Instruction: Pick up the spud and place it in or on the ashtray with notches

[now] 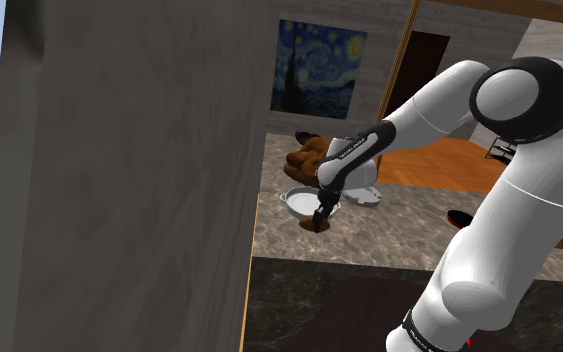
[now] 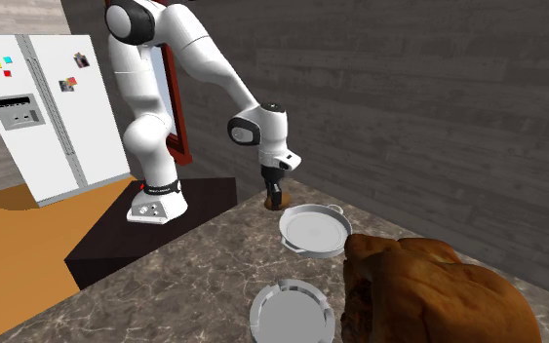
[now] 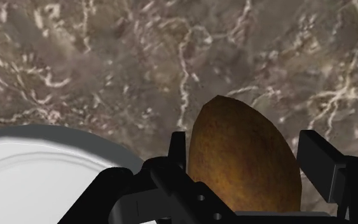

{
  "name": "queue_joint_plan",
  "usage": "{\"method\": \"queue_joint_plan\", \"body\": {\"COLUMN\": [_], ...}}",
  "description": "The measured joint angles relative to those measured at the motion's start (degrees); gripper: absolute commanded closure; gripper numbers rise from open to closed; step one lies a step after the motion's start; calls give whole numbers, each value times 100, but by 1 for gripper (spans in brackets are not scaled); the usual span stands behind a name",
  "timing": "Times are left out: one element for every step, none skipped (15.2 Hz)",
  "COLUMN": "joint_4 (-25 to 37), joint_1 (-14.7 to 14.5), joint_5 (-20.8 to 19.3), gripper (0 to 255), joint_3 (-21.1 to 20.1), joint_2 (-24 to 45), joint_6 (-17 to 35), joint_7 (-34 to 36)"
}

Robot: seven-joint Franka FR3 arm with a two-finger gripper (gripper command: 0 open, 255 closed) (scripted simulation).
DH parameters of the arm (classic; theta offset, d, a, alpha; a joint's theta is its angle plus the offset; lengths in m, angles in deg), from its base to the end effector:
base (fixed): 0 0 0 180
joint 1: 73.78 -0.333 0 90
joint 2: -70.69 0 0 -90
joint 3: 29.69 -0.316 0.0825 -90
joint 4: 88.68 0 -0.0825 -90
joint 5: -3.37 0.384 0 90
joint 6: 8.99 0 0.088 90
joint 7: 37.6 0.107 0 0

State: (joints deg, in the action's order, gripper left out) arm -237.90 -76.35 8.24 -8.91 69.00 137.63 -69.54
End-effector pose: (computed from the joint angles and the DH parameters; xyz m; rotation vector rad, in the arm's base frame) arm 0.4131 -0.1364 0.2624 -3.0717 -0.2593 -0.0116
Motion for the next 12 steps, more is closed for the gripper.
{"method": "queue_joint_plan", "body": {"joint_4": [-6, 14, 31, 30, 55, 54, 96, 122, 138, 156, 169, 204], "joint_1": [7, 18, 25, 31, 36, 52, 60, 72, 81, 95, 108, 122], "joint_5": [-66, -135, -179, -234, -274, -323, -371, -410, -443, -486, -530, -558], "gripper": [255, 255, 255, 255, 255, 255, 255, 255, 255, 255, 255, 255], "joint_3": [1, 2, -1, -9, -16, -15, -25, -29, -35, -41, -52, -52], "joint_2": [-90, -183, -247, -333, -395, -474, -557, -627, -690, -775, -866, -926], "joint_6": [-76, -179, -256, -334, -416, -489, -606, -698, -776, -873, -972, -1063], "joint_7": [52, 103, 139, 191, 228, 254, 300, 326, 353, 383, 418, 428]}}
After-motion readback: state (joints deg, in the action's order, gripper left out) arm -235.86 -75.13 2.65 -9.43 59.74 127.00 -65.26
